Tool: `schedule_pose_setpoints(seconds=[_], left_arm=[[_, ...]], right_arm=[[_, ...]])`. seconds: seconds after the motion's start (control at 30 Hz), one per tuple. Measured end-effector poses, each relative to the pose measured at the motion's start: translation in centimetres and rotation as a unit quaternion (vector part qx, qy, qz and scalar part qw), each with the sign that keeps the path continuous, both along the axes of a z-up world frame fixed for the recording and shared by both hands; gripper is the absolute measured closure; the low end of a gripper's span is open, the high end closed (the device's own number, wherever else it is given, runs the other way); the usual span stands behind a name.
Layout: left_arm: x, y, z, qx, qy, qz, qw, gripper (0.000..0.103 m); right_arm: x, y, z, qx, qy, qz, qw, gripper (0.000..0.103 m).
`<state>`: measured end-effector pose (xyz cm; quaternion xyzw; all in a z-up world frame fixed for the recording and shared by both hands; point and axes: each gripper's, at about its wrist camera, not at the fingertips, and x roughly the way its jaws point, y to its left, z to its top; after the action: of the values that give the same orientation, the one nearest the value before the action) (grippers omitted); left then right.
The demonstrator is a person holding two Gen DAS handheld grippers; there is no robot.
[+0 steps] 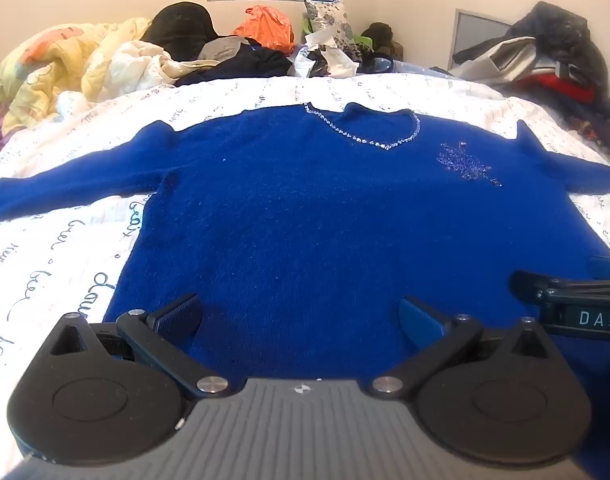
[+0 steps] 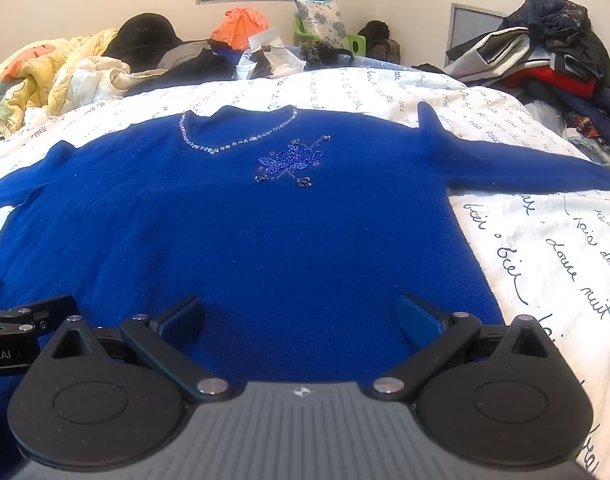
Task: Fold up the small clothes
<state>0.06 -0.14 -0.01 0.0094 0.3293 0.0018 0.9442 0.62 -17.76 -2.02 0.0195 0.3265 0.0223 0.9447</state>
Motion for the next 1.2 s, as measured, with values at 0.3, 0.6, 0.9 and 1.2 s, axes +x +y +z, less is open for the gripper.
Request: schedule_pose_setpoints(seconds=[0.3,0.6,0.9,1.2], left_arm=[[-0.4,0.39,0.13,-0.009,0.002,0.002,1.0,0.0],[-0.16,0.18,0.0,-0.005,0.005,0.002,1.0,0.0],[-0.17,0.13,0.01,-0.005,0.004,0.002,1.0,0.0],[-0.14,0.02,0.12,-0.005,0.004,0.002,1.0,0.0]], right_arm=[[-0.1,0.05,0.12,0.0,0.0,0.0,1.0,0.0],[-0.21,0.04,0.24,0.0,0.0,0.0,1.0,0.0],[-0.19,0.11,0.28,-0.001,0.0,0.0,1.0,0.0],[-0.18,0.15,0.3,-0.001,0.0,0.0,1.0,0.0]])
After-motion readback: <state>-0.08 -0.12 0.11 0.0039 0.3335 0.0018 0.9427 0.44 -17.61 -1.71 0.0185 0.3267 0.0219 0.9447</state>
